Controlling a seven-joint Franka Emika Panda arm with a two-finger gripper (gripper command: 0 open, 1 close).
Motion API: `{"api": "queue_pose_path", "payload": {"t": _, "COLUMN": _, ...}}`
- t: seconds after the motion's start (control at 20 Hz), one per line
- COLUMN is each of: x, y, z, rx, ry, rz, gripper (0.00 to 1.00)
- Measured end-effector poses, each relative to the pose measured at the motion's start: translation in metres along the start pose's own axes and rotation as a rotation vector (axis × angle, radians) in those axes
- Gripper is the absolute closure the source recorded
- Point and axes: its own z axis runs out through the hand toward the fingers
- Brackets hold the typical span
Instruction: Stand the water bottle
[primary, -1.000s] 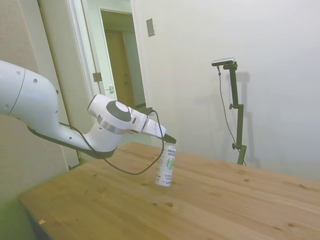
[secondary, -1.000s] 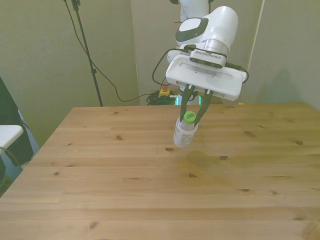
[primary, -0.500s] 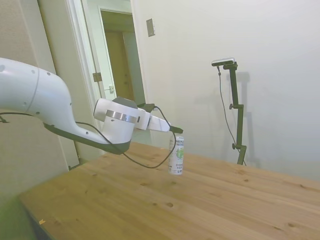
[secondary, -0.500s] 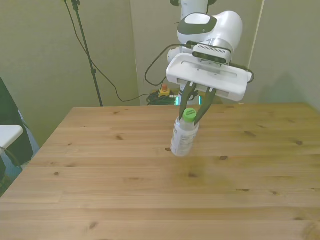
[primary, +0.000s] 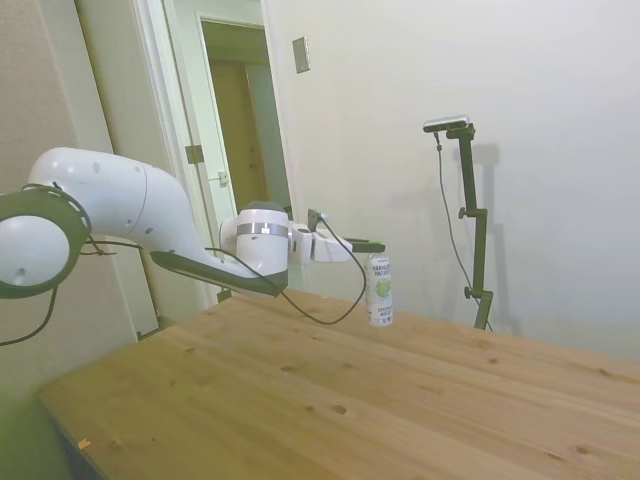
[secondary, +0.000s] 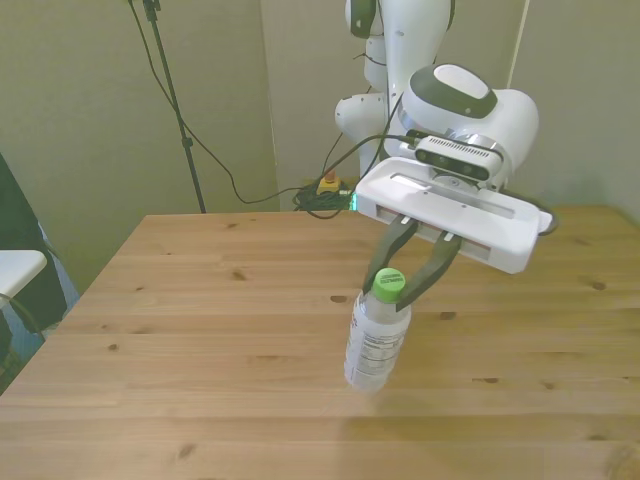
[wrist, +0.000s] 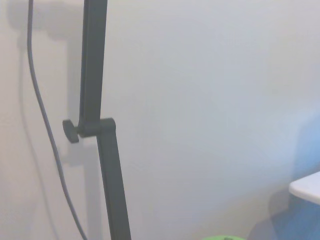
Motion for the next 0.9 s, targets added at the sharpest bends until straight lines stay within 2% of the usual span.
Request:
{"api": "queue_pose_path", "payload": {"t": 0.3, "x": -0.025, "y": 0.0, "z": 0.028, "rx": -0.01, "ry": 0.03, "rz": 0.003, "gripper": 1.0}}
{"api": "queue_pose_path", "payload": {"t": 0.9, "x": -0.052, "y": 0.016, "z": 0.044, "rx": -0.03, "ry": 0.02, "rz": -0.018, "gripper": 1.0}}
